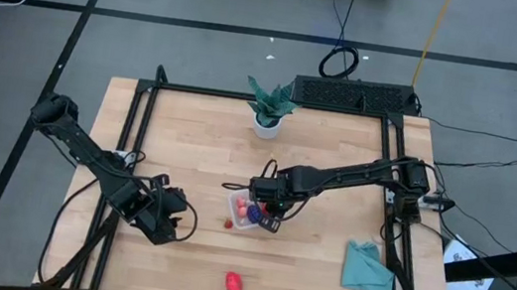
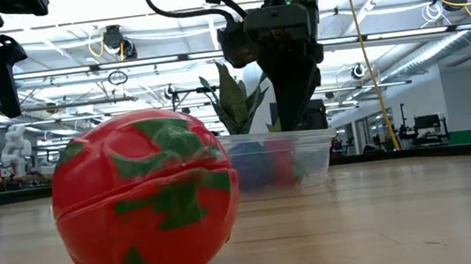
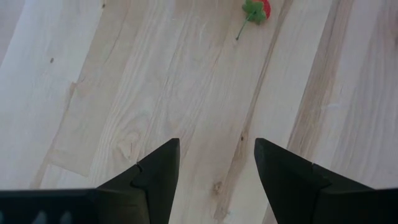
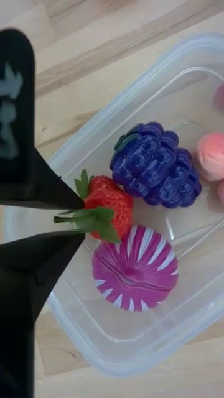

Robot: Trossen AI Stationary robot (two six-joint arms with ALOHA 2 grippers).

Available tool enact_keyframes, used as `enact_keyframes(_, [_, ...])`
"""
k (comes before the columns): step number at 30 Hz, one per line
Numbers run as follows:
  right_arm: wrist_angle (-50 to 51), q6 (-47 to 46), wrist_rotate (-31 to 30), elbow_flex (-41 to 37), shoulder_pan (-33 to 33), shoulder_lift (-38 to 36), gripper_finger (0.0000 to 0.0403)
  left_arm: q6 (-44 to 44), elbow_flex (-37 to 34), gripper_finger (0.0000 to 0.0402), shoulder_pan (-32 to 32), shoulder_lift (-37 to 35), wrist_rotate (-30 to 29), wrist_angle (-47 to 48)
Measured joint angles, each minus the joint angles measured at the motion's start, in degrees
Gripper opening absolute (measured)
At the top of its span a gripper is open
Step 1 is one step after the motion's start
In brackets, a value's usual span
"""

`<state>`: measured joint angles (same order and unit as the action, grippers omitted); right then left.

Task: Pick and placing Produce into tupperware
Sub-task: Put the right strawberry into the transparent bin, then put the strawberry into the transparent bin

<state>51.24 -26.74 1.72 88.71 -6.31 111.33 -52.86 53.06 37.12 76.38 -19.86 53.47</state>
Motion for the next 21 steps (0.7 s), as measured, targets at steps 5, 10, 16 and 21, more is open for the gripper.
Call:
enact_keyframes(5, [0.0,0.0,0.0,0.0,0.0,0.0,0.0082,0.0,0.0,0.0214,0.0,0.0,0.0,0.0])
enact_keyframes(10, [0.0,0.0,0.1,0.0,-0.1,0.0,0.0100,0.0,0.0,0.0214,0.0,0.0,0.0,0.0])
enact_keyframes(16, [0.0,0.2,1.6,0.0,-0.1,-0.2,0.0114,-0.1,0.0,0.0214,0.0,0.0,0.0,0.0])
enact_keyframes(21, [0.1,0.4,1.6,0.0,-0.2,-0.2,0.0120,-0.1,0.0,0.0214,0.0,0.0,0.0,0.0])
